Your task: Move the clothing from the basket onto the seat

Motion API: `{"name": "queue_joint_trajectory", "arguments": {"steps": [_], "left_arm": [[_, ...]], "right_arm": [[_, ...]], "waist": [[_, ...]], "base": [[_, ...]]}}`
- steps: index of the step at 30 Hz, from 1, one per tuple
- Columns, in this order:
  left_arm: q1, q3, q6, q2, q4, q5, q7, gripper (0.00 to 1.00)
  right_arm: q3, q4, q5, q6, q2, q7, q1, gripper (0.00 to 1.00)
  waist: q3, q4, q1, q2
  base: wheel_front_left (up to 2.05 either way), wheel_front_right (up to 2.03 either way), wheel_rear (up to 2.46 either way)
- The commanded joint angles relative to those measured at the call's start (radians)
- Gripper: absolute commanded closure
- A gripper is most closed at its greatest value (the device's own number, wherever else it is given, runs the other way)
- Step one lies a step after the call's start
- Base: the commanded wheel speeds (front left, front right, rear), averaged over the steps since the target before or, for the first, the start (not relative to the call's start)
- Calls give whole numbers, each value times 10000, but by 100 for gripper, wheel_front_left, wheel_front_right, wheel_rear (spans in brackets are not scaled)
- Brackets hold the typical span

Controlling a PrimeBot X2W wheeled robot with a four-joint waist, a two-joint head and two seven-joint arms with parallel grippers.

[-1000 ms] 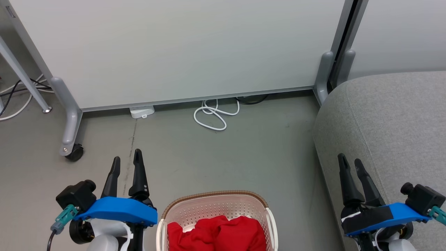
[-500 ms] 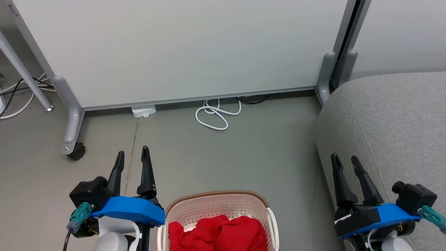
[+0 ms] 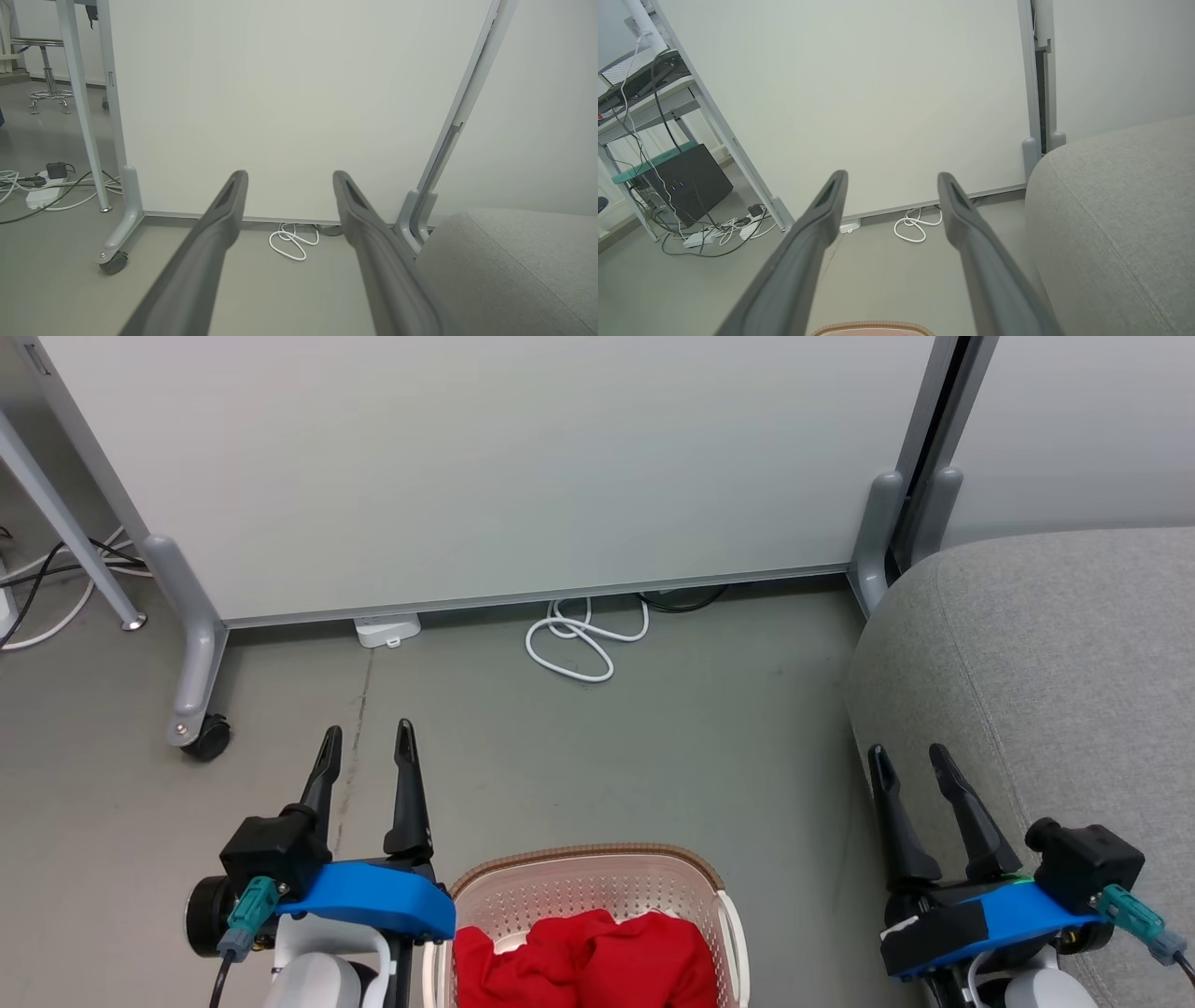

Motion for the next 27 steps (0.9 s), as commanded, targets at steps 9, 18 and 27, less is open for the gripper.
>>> {"name": "queue_joint_trajectory", "arguments": {"steps": [9,18,27], "left_arm": [[-275,-194,94,48,-38,890,-240,0],[-306,-352,46,32,15,1566,-410,0],[-413,-421,-148,-14,262,2021,-570,0]], "right_arm": [[127,-91,-849,22,-66,-240,-179,0],[254,41,-1427,23,-69,-422,-209,0],[348,74,-2011,25,-70,-600,-214,0]], "waist": [[16,37,-1,-1],[47,79,-1,-1],[90,142,-1,-1]], "base": [[0,0,0],[0,0,0],[0,0,0]]}}
